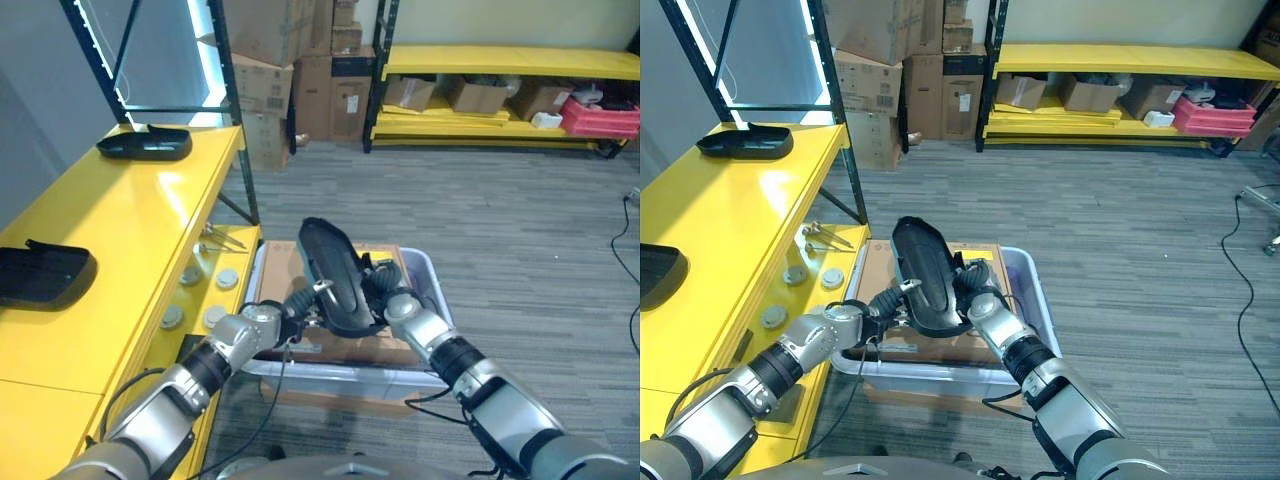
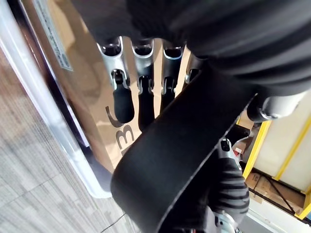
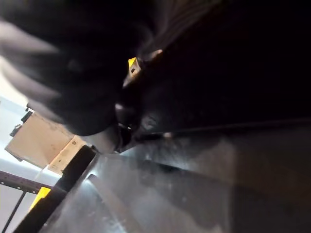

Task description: Move parts from the plastic box to the shelf.

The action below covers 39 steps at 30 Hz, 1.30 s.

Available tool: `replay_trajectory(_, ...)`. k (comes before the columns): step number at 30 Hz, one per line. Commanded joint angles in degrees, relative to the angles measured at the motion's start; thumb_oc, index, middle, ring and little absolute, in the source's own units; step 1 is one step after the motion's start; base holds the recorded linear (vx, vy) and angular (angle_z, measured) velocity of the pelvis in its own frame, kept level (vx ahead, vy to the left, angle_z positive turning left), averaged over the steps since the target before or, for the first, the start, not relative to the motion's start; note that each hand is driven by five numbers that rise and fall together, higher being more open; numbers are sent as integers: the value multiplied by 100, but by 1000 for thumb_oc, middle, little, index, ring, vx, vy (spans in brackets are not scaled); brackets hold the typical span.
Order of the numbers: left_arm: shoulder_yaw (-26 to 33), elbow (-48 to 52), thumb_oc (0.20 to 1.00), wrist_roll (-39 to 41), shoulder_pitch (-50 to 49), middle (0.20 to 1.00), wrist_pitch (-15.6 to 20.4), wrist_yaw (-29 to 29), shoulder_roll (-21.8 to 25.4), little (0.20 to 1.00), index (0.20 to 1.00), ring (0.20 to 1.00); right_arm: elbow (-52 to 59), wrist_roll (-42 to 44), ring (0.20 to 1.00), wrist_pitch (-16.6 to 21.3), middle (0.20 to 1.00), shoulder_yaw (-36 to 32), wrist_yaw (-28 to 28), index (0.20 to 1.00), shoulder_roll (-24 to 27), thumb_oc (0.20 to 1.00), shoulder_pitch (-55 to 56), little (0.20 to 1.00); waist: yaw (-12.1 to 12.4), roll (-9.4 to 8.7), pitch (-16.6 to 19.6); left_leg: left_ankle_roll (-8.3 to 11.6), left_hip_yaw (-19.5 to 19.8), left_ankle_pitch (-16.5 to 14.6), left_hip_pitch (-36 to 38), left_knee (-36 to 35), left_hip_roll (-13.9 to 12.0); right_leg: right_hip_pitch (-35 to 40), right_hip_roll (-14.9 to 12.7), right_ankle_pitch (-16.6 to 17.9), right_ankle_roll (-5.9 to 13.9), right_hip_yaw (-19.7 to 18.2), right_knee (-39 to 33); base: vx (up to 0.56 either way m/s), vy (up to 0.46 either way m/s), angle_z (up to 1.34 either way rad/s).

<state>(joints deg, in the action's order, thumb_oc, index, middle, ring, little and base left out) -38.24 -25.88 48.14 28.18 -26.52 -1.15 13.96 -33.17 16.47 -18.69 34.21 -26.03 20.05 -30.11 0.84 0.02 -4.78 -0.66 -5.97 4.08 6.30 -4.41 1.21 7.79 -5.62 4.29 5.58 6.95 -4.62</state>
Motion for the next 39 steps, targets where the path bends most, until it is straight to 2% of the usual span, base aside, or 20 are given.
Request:
replay_trajectory(1, -135, 171, 200, 224, 749, 200, 852, 147, -655, 200, 200, 200, -326, 1138, 200, 473, 200, 97, -21, 200, -482, 200, -683, 200, 187, -48, 258, 160, -101, -658, -58, 476, -207, -325, -296, 90, 469, 285, 140, 0, 0, 0)
replay_trajectory(4, -51, 299, 200, 307, 776, 200, 982, 31, -645, 200, 200, 200, -338, 1644, 200, 551, 200, -37, 34, 200, -613, 200, -641, 200, 213, -43, 239, 163, -73, -656, -41, 465, -207, -304, -303, 89, 461, 309, 140, 0, 0, 0)
replay_trajectory(6, 4, 368, 200, 337, 786, 200, 1039, -51, -640, 200, 200, 200, -336, 1900, 319, 600, 319, -97, 72, 319, -659, 319, -621, 319, 222, -41, 222, 165, -65, -655, -33, 462, -206, -293, -306, 91, 454, 321, 137, 0, 0, 0)
replay_trajectory(7, 38, 419, 200, 325, 793, 200, 1082, -114, -641, 200, 200, 200, -324, 2127, 495, 640, 495, -132, 107, 495, -696, 495, -602, 495, 233, -42, 210, 163, -60, -656, -32, 467, -204, -286, -311, 95, 453, 332, 138, 0, 0, 0)
replay_trajectory(8, 96, 497, 200, 231, 808, 200, 1153, -137, -621, 200, 200, 200, -344, 2550, 950, 768, 950, -226, 142, 950, -762, 950, -573, 950, 250, -45, 196, 164, -48, -654, -33, 469, -201, -280, -316, 101, 447, 346, 134, 0, 0, 0)
replay_trajectory(9, 104, 519, 200, 207, 809, 200, 1177, -146, -612, 200, 200, 200, -347, 2613, 1000, 790, 1000, -251, 166, 1000, -774, 1000, -566, 1000, 253, -47, 193, 164, -42, -654, -33, 470, -201, -278, -317, 101, 446, 350, 133, 0, 0, 0)
replay_trajectory(12, 196, 660, 200, 37, 832, 200, 1318, -251, -564, 200, 200, 200, -414, 2964, 1000, 1035, 1000, -434, 339, 1000, -849, 1000, -528, 1000, 285, -44, 184, 168, -19, -654, -28, 465, -200, -256, -324, 103, 441, 387, 120, 0, 0, 0)
replay_trajectory(13, 293, 728, 200, -101, 860, 200, 1511, -306, -525, 200, 200, 200, -427, 3360, 1000, 1244, 1000, -554, 416, 1000, -906, 1000, -463, 1000, 309, -43, 180, 173, 2, -653, -34, 465, -196, -241, -334, 108, 438, 411, 101, 0, 0, 0)
replay_trajectory(15, 301, 737, 200, -118, 861, 200, 1527, -307, -520, 200, 200, 200, -428, 3371, 1000, 1255, 1000, -564, 424, 1000, -909, 1000, -456, 1000, 310, -43, 180, 173, 4, -652, -33, 464, -196, -238, -334, 109, 438, 413, 98, 0, 0, 0)
replay_trajectory(16, 391, 854, 200, -262, 876, 200, 1675, -447, -457, 200, 200, 200, -408, 3501, 1000, 1434, 1000, -683, 485, 1000, -934, 1000, -373, 1000, 320, -41, 181, 174, 17, -652, -31, 458, -194, -231, -334, 111, 435, 423, 89, 0, 0, 0)
replay_trajectory(21, 390, 855, 200, -262, 875, 200, 1675, -447, -456, 200, 200, 200, -408, 3501, 1000, 1434, 1000, -682, 486, 1000, -934, 1000, -373, 1000, 320, -41, 180, 174, 17, -652, -30, 458, -194, -230, -334, 111, 435, 423, 88, 0, 0, 0)
replay_trajectory(22, 485, 925, 200, -341, 861, 200, 1725, -528, -390, 200, 200, 200, -381, 3526, 1000, 1609, 1000, -778, 539, 1000, -925, 1000, -269, 1000, 320, -41, 181, 173, 19, -651, -33, 455, -191, -225, -332, 113, 433, 423, 74, -66, 53, 0)
replay_trajectory(23, 1022, 1232, 200, -604, 414, 200, 2077, -715, 111, 200, 200, 200, 1003, 3463, 1000, 2110, 1000, -1630, 982, 1000, -386, 1000, 853, 1000, 83, -50, 107, 131, -84, -653, -22, 465, -203, -285, -327, 132, 474, 347, 96, -67, 53, -1)
replay_trajectory(30, 1025, 1241, 200, -612, 386, 200, 2086, -723, 117, 200, 200, 200, 1064, 3464, 1000, 2132, 1000, -1652, 968, 1000, -374, 1000, 900, 1000, 79, -55, 138, 128, -94, -644, -46, 463, -201, -315, -329, 139, 474, 339, 97, -18, 9, -5)
replay_trajectory(31, 1234, 1292, 200, -1073, 60, 200, 2309, -1035, 67, 200, 200, 200, 2411, 3335, 1000, 2405, 1000, -2425, 891, 1000, -104, 1000, 1511, 1000, -270, -108, 55, 58, -265, -679, 21, 452, -217, -385, -292, 140, 509, 187, 128, -68, 16, 2)
replay_trajectory(32, 1279, 1282, 200, -1096, 28, 200, 2338, -1090, 76, 200, 200, 200, 2585, 3363, 1000, 2449, 1000, -2592, 937, 1000, -11, 1000, 1659, 1000, -338, -119, 78, 46, -320, -668, 6, 441, -215, -432, -283, 155, 512, 141, 127, -72, 18, -14)
replay_trajectory(38, 1499, 1239, 200, -1165, -78, 200, 2519, -1209, 175, 200, 200, 200, 2972, 3332, 1000, 2335, 1000, -3144, 1191, 1000, 243, 1000, 2251, 1000, -586, -143, 100, 13, -503, -688, 27, 419, -224, -535, -255, 156, 544, 26, 154, -22, 2, -48)
replay_trajectory(39, 1578, 1212, 200, -1276, -90, 200, 2647, -1224, 207, 200, 200, 200, 2949, 3357, 1000, 2208, 1000, -3230, 1224, 1000, 199, 1000, 2424, 1000, -642, -138, 123, 7, -540, -691, 20, 413, -225, -563, -245, 149, 544, -7, 153, -23, -7, -13)
